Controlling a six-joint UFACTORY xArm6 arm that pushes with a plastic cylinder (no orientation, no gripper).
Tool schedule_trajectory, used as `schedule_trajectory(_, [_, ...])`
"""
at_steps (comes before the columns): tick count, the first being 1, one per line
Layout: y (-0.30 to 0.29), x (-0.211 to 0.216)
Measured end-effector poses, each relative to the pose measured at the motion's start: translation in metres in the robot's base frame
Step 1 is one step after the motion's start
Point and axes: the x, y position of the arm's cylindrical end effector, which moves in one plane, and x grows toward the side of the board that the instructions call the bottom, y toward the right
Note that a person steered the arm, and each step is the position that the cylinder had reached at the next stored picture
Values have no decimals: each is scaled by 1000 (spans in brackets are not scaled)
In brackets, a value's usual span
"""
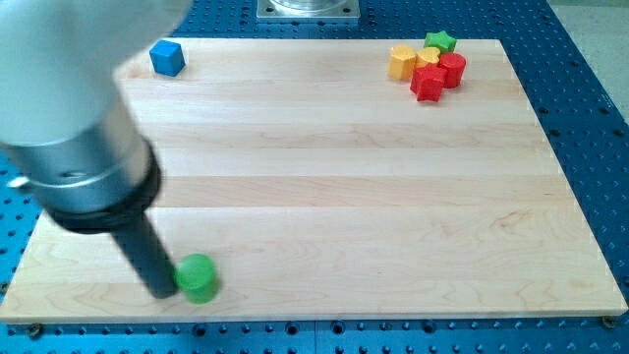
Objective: Place the green circle at the bottom right corner of the board
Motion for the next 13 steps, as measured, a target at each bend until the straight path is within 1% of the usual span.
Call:
schedule_trajectory(1, [-30, 9])
schedule_trajectory(2, [22, 11])
schedule_trajectory(3, [138, 7])
schedule_trajectory(4, [135, -7])
schedule_trajectory(5, [100, -19])
schedule_trajectory(6, [169, -30])
schedule_trajectory(7, [261, -23])
schedule_trajectory(8, [276, -32])
schedule_trajectory(9, [262, -58])
schedule_trajectory(10, [301, -73])
schedule_trajectory(11, [308, -73])
schedule_trajectory(12, [316, -40])
schedule_trajectory(13, [316, -29])
